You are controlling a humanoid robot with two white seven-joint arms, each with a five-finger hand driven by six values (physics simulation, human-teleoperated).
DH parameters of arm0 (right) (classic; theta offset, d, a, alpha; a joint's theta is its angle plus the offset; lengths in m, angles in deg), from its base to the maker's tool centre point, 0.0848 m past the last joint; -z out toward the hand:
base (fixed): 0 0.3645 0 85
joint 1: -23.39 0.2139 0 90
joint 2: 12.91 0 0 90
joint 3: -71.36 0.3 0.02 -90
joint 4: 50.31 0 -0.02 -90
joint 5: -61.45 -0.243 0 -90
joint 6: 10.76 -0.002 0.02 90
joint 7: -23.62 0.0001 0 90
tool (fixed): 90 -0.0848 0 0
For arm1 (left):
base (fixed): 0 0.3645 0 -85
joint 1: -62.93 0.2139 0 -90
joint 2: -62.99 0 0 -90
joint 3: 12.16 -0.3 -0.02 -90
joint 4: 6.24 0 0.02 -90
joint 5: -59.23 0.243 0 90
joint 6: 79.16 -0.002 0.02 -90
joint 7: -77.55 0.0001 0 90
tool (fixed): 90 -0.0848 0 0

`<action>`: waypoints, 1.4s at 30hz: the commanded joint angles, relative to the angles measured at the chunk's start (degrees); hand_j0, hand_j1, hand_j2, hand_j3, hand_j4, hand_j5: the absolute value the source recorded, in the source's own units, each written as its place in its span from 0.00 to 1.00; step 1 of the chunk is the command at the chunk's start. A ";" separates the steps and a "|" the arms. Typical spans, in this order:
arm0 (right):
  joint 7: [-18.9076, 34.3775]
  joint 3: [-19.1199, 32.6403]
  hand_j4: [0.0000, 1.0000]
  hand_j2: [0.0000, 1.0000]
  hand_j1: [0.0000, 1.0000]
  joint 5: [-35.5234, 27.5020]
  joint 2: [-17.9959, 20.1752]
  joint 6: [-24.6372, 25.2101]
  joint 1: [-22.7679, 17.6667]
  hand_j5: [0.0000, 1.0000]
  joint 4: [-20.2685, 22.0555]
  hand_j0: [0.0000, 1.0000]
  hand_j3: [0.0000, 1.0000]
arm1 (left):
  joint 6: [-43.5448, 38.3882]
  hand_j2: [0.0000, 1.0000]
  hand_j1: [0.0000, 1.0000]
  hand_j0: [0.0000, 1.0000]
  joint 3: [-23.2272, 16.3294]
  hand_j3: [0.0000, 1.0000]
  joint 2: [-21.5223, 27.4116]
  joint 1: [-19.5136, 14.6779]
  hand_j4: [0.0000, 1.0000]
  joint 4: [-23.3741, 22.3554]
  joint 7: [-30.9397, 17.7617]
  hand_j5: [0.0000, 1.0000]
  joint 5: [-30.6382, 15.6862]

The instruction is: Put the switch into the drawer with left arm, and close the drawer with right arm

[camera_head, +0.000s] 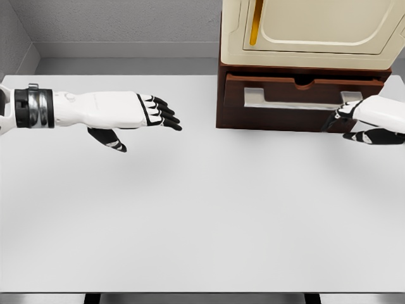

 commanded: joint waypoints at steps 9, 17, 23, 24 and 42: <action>-0.15 -2.75 0.61 0.61 0.61 -0.22 -1.89 0.17 2.72 0.61 -2.80 0.61 0.61 | -0.14 1.00 1.00 1.00 0.11 1.00 0.08 0.00 1.00 0.00 0.03 1.00 -0.35; -0.15 -2.66 0.62 0.62 0.62 -0.22 -1.45 0.17 2.55 0.62 -1.83 0.62 0.62 | -0.14 1.00 1.00 1.00 0.02 1.00 0.08 0.00 1.00 0.00 0.03 1.00 -0.35; -0.15 -2.75 0.62 0.62 0.62 -0.22 -1.89 0.17 2.99 0.62 -2.27 0.62 0.62 | -0.14 1.00 1.00 1.00 0.02 1.00 0.08 0.00 1.00 0.00 0.03 1.00 -0.35; -0.15 -2.75 0.62 0.62 0.62 -0.13 -1.89 0.17 3.08 0.62 -2.27 0.62 0.62 | -0.14 1.00 1.00 1.00 0.11 1.00 0.08 0.00 1.00 0.00 0.03 1.00 -0.35; -0.15 -4.77 0.62 0.62 0.62 0.04 -3.04 0.17 5.62 0.62 -4.56 0.62 0.62 | -0.14 1.00 1.00 1.00 0.02 1.00 0.08 0.00 1.00 0.00 0.03 1.00 -0.35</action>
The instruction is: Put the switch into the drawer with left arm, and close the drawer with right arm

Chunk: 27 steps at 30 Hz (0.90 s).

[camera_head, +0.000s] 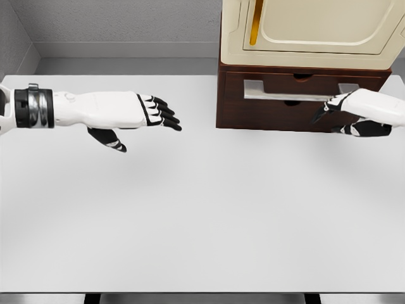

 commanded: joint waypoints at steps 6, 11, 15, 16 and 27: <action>-0.12 0.04 0.64 0.64 0.64 0.39 0.42 0.14 -0.61 0.64 -0.56 0.64 0.64 | -0.14 1.00 1.00 1.00 0.03 1.00 -0.03 0.00 1.00 0.00 0.03 1.00 -0.35; -0.12 0.57 0.64 0.64 0.64 0.57 2.53 0.14 -3.16 0.64 5.59 0.64 0.64 | -0.14 1.00 1.00 1.00 0.03 1.00 -0.03 0.09 1.00 0.00 0.03 1.00 -0.35; -0.12 2.77 0.64 0.64 0.64 0.65 3.94 0.14 -5.62 0.64 9.80 0.64 0.64 | -0.14 1.00 1.00 1.00 0.03 1.00 -0.03 0.09 1.00 0.00 0.03 1.00 -0.35; -0.12 2.86 0.66 0.66 0.66 0.57 3.94 0.14 -6.59 0.66 12.00 0.66 0.66 | -0.14 1.00 1.00 1.00 0.03 1.00 0.06 0.09 1.00 0.00 0.11 1.00 -0.35; -0.12 2.07 1.00 1.00 1.00 0.66 3.94 0.14 -11.16 1.00 18.25 1.00 1.00 | -0.14 1.00 1.00 1.00 -0.76 1.00 1.99 0.97 1.00 4.13 0.29 1.00 -0.70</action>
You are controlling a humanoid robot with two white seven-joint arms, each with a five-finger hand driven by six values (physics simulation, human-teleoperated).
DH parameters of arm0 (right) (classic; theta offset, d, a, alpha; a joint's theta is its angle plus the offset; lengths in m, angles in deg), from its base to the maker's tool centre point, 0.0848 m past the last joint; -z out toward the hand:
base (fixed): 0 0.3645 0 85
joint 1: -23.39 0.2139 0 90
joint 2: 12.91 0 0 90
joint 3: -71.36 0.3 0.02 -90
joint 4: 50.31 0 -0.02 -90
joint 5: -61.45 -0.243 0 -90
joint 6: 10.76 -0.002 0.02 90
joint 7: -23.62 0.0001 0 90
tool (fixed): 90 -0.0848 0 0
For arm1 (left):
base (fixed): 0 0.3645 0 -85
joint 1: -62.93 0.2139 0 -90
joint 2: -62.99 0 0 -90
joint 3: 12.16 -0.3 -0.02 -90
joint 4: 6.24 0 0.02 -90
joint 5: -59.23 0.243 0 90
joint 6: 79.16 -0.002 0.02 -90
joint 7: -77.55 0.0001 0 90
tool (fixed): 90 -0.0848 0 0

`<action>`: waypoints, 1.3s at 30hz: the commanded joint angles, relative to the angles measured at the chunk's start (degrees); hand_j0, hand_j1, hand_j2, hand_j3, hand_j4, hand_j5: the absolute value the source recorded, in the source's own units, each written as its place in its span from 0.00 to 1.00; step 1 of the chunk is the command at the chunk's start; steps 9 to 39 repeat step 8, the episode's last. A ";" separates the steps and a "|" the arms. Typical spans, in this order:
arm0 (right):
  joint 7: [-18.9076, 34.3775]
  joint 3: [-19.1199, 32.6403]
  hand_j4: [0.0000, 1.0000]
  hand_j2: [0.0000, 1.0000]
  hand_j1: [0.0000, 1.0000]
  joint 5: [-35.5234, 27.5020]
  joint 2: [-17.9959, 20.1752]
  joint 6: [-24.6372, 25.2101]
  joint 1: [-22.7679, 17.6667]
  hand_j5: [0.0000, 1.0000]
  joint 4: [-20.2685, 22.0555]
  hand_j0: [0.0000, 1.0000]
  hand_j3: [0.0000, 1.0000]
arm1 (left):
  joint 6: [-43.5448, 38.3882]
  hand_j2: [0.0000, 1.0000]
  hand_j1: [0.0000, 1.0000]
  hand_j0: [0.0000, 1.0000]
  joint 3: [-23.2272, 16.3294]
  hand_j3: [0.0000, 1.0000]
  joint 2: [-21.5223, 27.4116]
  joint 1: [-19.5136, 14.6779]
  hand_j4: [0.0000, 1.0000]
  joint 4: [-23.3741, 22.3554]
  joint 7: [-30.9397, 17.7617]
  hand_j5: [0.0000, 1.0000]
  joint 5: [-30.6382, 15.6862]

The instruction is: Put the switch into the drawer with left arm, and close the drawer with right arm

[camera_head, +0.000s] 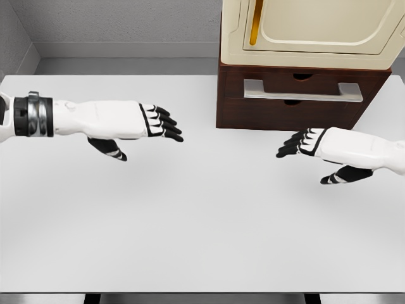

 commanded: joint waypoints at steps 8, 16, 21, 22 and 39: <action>-0.03 -0.91 1.00 1.00 1.00 -0.37 0.08 0.17 0.09 1.00 0.23 1.00 1.00 | -0.14 1.00 1.00 1.00 -0.27 1.00 1.55 0.70 1.00 0.41 -0.07 1.00 -0.09; -0.03 -0.91 1.00 1.00 1.00 -0.37 0.08 0.17 0.09 1.00 0.23 1.00 1.00 | -0.14 1.00 1.00 1.00 -0.27 1.00 1.55 0.70 1.00 0.41 -0.07 1.00 -0.09; -0.03 -0.91 1.00 1.00 1.00 -0.37 0.08 0.17 0.09 1.00 0.23 1.00 1.00 | -0.14 1.00 1.00 1.00 -0.27 1.00 1.55 0.70 1.00 0.41 -0.07 1.00 -0.09; -0.03 -0.91 1.00 1.00 1.00 -0.37 0.08 0.17 0.09 1.00 0.23 1.00 1.00 | -0.14 1.00 1.00 1.00 -0.27 1.00 1.55 0.70 1.00 0.41 -0.07 1.00 -0.09; -0.03 -0.91 1.00 1.00 1.00 -0.37 0.08 0.17 0.09 1.00 0.23 1.00 1.00 | -0.14 1.00 1.00 1.00 -0.27 1.00 1.55 0.70 1.00 0.41 -0.07 1.00 -0.09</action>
